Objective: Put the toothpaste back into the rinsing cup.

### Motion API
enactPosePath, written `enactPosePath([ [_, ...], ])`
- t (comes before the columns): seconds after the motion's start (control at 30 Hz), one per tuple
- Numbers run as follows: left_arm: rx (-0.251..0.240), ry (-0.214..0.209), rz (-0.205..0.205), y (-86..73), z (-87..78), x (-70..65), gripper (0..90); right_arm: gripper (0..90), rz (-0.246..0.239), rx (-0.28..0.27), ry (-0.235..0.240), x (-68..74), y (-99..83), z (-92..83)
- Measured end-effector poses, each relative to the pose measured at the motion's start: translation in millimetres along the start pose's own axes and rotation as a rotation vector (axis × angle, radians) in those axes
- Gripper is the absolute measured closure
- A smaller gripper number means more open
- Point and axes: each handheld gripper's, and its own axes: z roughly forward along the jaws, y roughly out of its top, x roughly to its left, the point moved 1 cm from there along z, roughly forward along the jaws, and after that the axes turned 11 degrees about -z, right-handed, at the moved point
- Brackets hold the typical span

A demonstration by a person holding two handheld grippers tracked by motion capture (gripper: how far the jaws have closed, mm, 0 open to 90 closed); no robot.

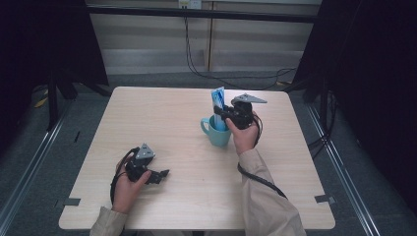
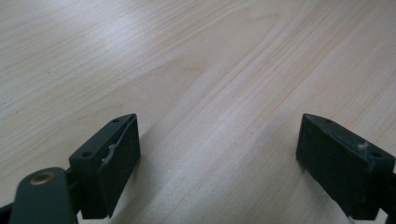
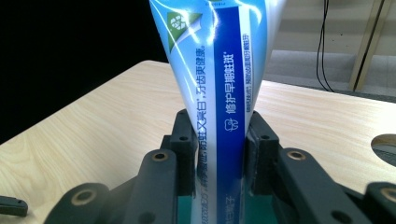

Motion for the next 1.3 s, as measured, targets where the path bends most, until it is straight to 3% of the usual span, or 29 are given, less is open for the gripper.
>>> enactPosePath([
  [0.17,0.0,0.002,0.0,0.0,0.0,-0.1,13.5,66.1,-0.007,0.007,-0.002,-1.4,0.8,-1.0],
  [0.4,0.0,0.0,0.0,0.0,0.0,0.0,13.5,52.4,-0.016,0.008,-0.009,-2.2,-0.6,-3.1],
  [0.63,0.0,0.0,0.0,0.0,0.0,0.0,13.5,44.7,-0.046,0.026,-0.016,-3.5,-1.0,-6.8],
  [1.3,-0.002,-0.001,-0.006,0.2,0.4,-0.1,13.2,26.6,-0.021,0.071,-0.021,-15.0,-2.6,-26.0],
])
